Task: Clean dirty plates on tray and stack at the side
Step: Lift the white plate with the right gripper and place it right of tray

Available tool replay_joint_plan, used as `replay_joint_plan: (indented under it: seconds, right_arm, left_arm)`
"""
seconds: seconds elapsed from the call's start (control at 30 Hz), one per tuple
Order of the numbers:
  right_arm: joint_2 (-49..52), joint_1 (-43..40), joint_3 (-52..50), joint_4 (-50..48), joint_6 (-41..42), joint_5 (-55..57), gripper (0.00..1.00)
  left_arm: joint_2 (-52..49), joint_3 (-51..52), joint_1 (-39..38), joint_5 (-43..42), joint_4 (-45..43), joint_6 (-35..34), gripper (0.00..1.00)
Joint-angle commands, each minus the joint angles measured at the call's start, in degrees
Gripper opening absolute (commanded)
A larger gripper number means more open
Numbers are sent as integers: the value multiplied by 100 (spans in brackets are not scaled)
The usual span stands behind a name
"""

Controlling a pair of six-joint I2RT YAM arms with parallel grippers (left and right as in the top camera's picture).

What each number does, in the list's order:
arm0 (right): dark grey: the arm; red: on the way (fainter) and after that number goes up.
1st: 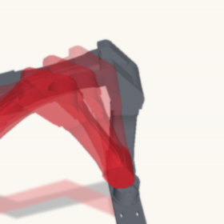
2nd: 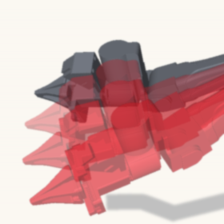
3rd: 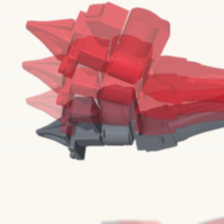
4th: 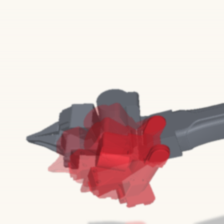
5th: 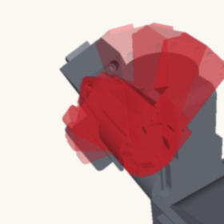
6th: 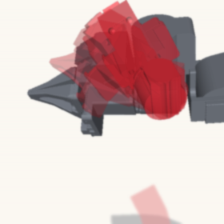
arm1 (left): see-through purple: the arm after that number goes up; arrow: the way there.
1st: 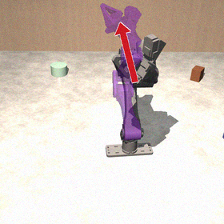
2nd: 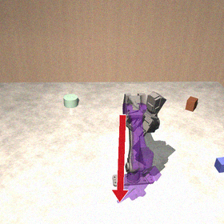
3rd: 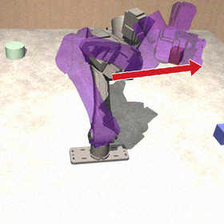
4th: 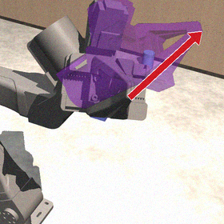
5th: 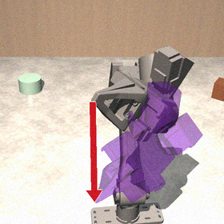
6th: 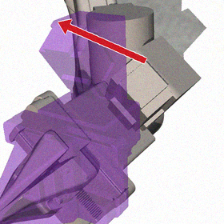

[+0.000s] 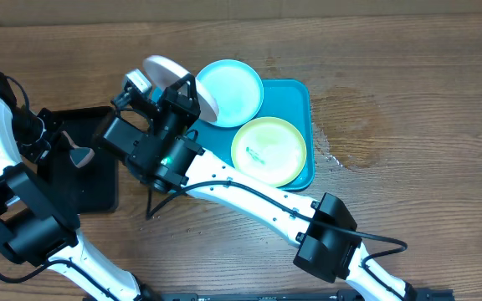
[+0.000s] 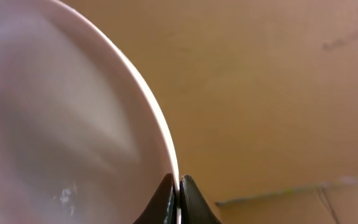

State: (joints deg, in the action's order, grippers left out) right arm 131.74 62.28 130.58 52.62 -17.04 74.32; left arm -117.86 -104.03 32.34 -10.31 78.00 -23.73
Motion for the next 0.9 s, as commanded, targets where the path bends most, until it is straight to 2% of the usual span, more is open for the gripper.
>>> replay_joint_plan:
  seconds: [0.0,0.07,0.13,0.2,0.3,0.47,0.57,0.73,0.87]
  right_arm:
    - [-111,-179,138,426,273,-1840,4]
    - [-85,-400,138,748,297,-2671,4]
    - [-103,-614,140,953,848,-2455,4]
    - [-240,-857,140,1156,1755,-2100,4]
    - [-531,-1300,142,1425,2326,-2800,4]
    - [-949,-2712,142,1884,2328,-6159,4]
    - [-907,-3716,138,2450,2328,-7307,4]
    - [-780,-5154,-70,3364,2299,-7838,4]
    - [-780,-6061,-601,3469,2260,-7788,4]
  left_arm:
    - [238,-146,-22,-138,7,127,4]
    - [238,-146,-22,-138,22,127,4]
    - [238,-146,-22,-138,28,127,4]
    - [238,-146,-22,-138,39,127,4]
    - [238,-146,-22,-140,33,127,4]
    - [238,-146,-79,-160,31,127,4]
    - [238,-146,-142,-181,22,127,4]
    - [238,-146,-262,-177,-52,127,4]
    - [238,-146,-376,-177,-111,127,4]
